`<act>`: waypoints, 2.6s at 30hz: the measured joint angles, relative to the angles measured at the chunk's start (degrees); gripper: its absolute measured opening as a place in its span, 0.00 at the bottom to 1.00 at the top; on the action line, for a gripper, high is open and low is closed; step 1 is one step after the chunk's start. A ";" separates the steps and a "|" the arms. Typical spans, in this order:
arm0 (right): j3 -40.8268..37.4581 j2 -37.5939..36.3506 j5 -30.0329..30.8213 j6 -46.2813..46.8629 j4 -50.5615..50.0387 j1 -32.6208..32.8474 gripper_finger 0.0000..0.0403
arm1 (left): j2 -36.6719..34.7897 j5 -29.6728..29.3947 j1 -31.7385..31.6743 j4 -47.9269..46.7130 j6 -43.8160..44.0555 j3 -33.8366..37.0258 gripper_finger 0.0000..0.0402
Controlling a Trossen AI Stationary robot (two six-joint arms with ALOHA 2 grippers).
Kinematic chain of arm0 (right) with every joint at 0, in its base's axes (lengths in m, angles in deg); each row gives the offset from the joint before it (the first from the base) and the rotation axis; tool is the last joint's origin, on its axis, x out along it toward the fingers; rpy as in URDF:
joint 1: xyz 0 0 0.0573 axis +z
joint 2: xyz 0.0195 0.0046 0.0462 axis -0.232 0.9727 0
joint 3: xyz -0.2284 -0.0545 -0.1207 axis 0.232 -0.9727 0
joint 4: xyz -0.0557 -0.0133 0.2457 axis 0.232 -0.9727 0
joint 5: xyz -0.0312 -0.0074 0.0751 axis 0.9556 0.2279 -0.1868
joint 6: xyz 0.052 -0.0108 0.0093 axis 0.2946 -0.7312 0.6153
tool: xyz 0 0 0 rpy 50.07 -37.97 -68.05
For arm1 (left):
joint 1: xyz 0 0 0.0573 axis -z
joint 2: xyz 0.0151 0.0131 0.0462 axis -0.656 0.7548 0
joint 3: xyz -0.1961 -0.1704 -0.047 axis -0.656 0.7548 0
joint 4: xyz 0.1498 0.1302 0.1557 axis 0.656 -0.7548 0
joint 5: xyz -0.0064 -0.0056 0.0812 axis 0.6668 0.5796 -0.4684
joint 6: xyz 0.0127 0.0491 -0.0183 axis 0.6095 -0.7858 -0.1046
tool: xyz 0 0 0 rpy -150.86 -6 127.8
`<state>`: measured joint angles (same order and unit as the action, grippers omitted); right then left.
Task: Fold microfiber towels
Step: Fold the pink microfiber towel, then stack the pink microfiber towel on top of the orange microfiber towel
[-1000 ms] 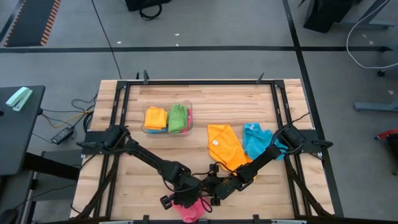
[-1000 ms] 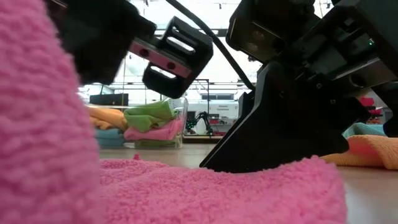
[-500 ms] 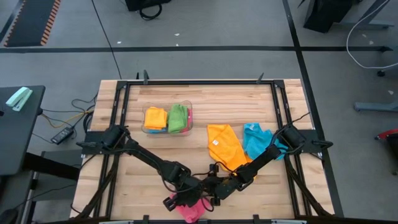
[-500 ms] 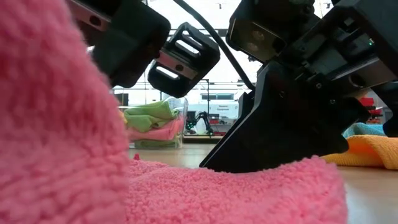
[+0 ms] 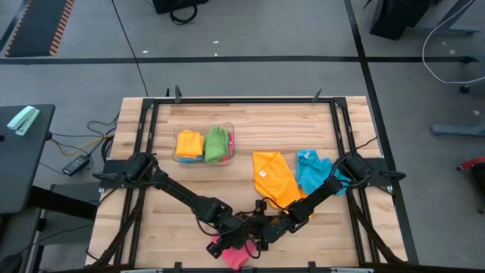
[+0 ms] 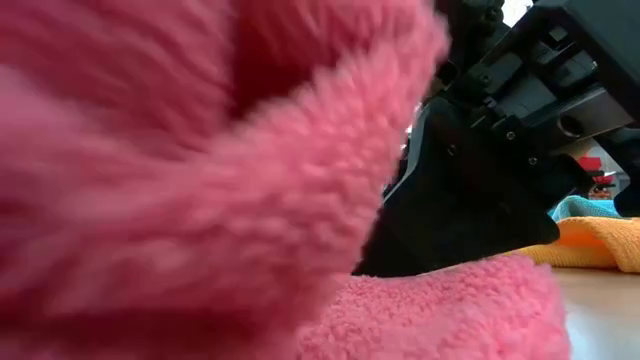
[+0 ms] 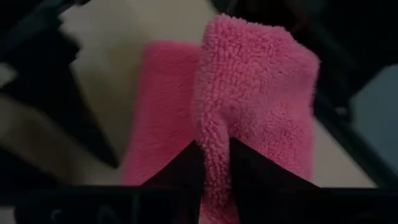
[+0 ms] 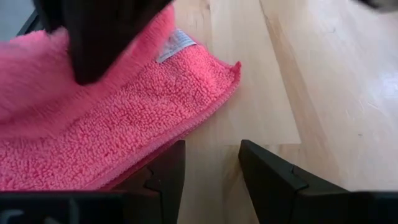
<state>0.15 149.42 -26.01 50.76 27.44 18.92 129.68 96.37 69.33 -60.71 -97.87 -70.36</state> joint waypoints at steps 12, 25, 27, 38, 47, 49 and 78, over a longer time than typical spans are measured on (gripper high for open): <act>-0.01 -0.14 0.16 0.72 -0.12 0.07 0.41 | 0.00 -9.49 1.19 0.17 1.19 0.04 0.16; -0.15 -3.27 -1.75 3.34 -6.89 0.33 0.41 | -0.07 -17.18 1.48 1.38 -0.73 0.00 0.24; -0.15 -3.91 -1.85 3.50 -7.92 0.37 0.41 | -0.07 -17.16 1.49 1.80 -0.68 0.00 0.26; -0.02 -4.24 -1.88 2.67 -8.45 0.74 0.41 | -3.10 -16.14 1.86 -2.60 0.14 -0.03 0.58; -0.04 -8.52 0.64 2.45 -15.67 1.29 0.41 | -8.75 -15.03 2.37 -10.49 4.36 -0.09 0.58; -0.04 -9.08 0.90 2.25 -16.82 1.93 0.41 | -10.22 -14.87 2.57 -11.34 6.19 -0.11 0.56; 3.40 -11.56 1.67 -20.93 -13.79 12.20 0.57 | 2.95 -23.96 6.50 -1.63 9.47 -0.15 0.44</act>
<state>3.54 137.85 -24.35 29.82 13.66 31.13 132.63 72.41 75.83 -62.34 -88.40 -70.52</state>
